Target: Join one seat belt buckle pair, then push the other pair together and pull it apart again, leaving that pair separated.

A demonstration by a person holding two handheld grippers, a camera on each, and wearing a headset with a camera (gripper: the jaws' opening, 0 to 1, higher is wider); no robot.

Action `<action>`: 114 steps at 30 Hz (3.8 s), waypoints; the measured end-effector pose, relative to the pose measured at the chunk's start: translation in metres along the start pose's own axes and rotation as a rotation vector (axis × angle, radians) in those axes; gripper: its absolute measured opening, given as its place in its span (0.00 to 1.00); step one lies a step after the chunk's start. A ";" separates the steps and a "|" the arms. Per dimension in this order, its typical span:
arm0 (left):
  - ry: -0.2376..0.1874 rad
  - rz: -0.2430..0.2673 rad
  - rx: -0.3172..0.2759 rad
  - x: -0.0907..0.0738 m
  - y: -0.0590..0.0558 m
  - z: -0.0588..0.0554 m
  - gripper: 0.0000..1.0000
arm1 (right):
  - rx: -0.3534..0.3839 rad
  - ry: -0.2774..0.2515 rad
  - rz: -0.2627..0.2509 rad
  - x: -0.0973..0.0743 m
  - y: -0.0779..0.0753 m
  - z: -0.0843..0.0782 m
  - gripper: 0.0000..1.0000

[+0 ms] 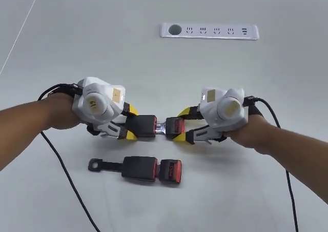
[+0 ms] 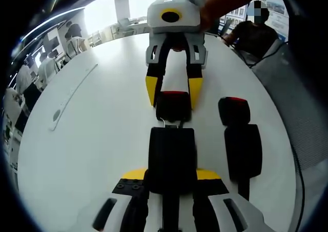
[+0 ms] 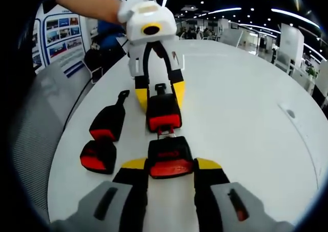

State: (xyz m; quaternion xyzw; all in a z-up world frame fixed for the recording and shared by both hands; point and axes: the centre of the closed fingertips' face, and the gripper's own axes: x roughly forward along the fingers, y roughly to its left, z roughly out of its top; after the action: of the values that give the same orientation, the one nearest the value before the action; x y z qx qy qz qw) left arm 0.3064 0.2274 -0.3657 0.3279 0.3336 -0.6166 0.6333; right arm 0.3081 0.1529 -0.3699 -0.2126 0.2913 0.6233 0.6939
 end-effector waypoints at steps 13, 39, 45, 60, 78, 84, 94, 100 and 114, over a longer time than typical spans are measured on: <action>0.004 -0.024 0.017 0.000 -0.002 0.002 0.33 | 0.014 -0.014 0.005 0.013 0.002 0.013 0.33; 0.027 -0.023 0.001 0.005 0.002 -0.009 0.33 | 0.044 0.068 -0.115 0.018 -0.001 0.013 0.35; 0.018 -0.019 -0.015 0.004 0.001 -0.009 0.34 | 0.046 0.081 -0.128 0.018 -0.001 0.013 0.36; 0.039 -0.027 0.006 0.005 0.001 -0.007 0.34 | 0.066 0.151 -0.155 0.006 0.001 0.000 0.36; 0.031 -0.026 0.001 0.004 0.000 -0.004 0.34 | 0.042 0.135 -0.153 -0.014 -0.003 -0.016 0.36; 0.033 -0.027 0.002 0.003 -0.002 -0.002 0.34 | 0.039 0.133 -0.156 -0.024 -0.003 -0.027 0.36; 0.033 -0.028 0.002 0.001 -0.004 0.002 0.34 | 0.042 0.138 -0.157 -0.045 0.003 -0.046 0.37; 0.039 -0.031 0.007 0.001 -0.004 0.002 0.34 | 0.054 0.143 -0.169 -0.056 0.005 -0.057 0.37; 0.047 -0.035 0.010 0.002 -0.002 0.000 0.34 | 0.115 0.180 -0.185 -0.087 -0.001 -0.084 0.37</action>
State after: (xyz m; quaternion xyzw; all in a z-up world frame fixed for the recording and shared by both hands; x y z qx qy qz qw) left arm 0.3049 0.2260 -0.3675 0.3397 0.3510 -0.6212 0.6128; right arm 0.2924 0.0324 -0.3740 -0.2535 0.3668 0.5174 0.7304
